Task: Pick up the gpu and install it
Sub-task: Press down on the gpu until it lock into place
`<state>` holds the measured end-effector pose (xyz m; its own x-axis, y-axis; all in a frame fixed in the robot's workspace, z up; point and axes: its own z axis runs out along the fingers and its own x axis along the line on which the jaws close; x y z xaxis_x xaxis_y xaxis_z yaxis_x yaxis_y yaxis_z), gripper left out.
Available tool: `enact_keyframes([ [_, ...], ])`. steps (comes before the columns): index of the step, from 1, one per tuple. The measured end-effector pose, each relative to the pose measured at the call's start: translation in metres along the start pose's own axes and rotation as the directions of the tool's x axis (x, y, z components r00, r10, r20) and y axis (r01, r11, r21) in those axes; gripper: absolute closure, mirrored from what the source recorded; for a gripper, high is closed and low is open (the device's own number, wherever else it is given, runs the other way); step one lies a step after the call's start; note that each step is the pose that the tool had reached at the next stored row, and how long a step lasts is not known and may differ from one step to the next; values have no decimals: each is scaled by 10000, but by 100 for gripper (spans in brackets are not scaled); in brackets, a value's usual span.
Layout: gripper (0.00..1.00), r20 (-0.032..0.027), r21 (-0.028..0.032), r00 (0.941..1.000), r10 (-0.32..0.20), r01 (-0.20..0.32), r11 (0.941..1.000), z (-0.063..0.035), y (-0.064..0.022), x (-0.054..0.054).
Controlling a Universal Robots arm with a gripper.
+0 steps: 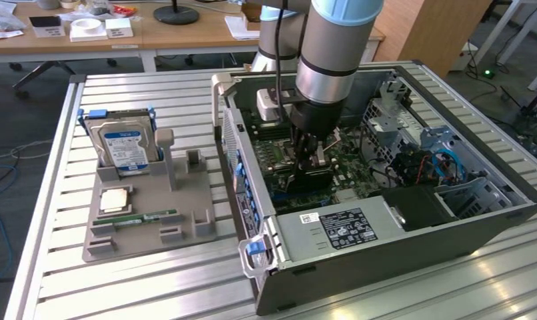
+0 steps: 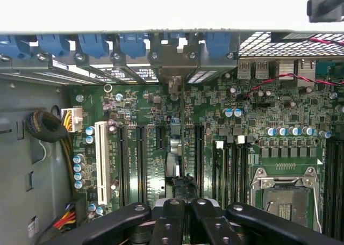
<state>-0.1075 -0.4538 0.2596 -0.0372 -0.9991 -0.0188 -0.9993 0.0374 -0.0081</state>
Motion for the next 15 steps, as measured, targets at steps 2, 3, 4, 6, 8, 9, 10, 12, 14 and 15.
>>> enact_keyframes([
  [2,89,17,8,10000,2,-2,10000,-16,0,-2],
  [3,89,16,10,10000,1,-1,10000,-26,0,-2],
  [4,89,-3,0,10000,1,-1,10000,-42,0,-1],
  [6,89,-3,0,10000,0,0,10000,-58,-3,-1],
  [8,89,-9,-1,10000,-1,1,10000,-70,-9,-2],
  [9,89,-9,-1,10000,-1,1,10000,-71,-14,-1],
  [10,89,-9,-1,10000,-1,1,10000,-71,-21,-1],
  [12,89,-12,-2,10000,0,0,10000,-74,-39,-2],
  [14,89,-11,-2,10000,1,-1,10000,-84,-46,-3],
  [15,89,-11,-2,10000,2,-2,10000,-97,-47,-3],
])
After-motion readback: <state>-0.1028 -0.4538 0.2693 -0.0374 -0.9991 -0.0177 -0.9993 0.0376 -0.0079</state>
